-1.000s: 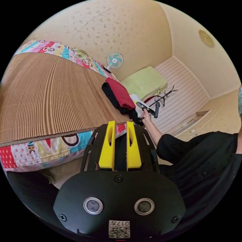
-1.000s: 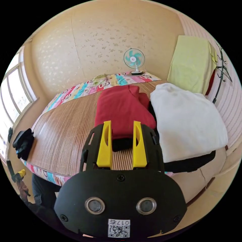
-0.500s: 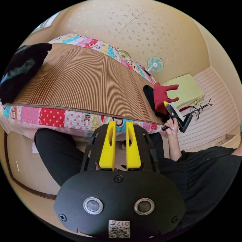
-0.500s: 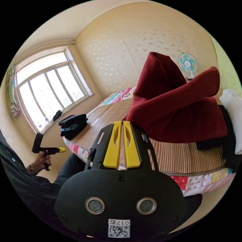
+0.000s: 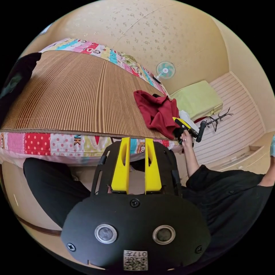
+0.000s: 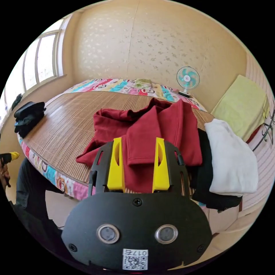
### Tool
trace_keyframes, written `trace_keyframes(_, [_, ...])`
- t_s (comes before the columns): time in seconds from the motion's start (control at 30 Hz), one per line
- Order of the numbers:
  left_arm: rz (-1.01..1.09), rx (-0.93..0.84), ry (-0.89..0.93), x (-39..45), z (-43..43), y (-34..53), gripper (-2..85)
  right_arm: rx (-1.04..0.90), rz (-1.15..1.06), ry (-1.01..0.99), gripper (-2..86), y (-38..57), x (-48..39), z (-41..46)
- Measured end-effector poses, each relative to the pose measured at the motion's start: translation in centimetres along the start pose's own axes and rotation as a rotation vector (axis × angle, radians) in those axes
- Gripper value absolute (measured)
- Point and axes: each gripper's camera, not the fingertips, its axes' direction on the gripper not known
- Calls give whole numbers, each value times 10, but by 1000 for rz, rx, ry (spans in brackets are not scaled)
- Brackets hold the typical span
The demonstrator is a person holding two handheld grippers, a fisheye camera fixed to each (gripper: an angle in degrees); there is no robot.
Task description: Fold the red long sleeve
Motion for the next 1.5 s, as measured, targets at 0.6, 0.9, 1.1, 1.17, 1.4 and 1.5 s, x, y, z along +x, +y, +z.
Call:
trace_keyframes(0.6, [476,-322,-124,97,134,-142,121,-127,118,-101,32,66,8,38])
trace_keyframes(0.9, [687,-399,-434,138,283,-302,134,-79,277,-440,30,73,107,71])
trace_keyframes(1.1, [776,-608,-686,97,370,-308,102,-72,263,-439,29,72,140,84])
trace_keyframes(1.17, [717,-614,-690,72,363,-294,34,-63,269,-468,30,73,154,87])
trace_keyframes(1.4, [507,-141,149,30,159,-268,9,23,93,-887,32,94,154,45])
trace_keyframes(1.5, [612,69,308,36,68,-232,6,26,-115,-1055,34,96,117,15])
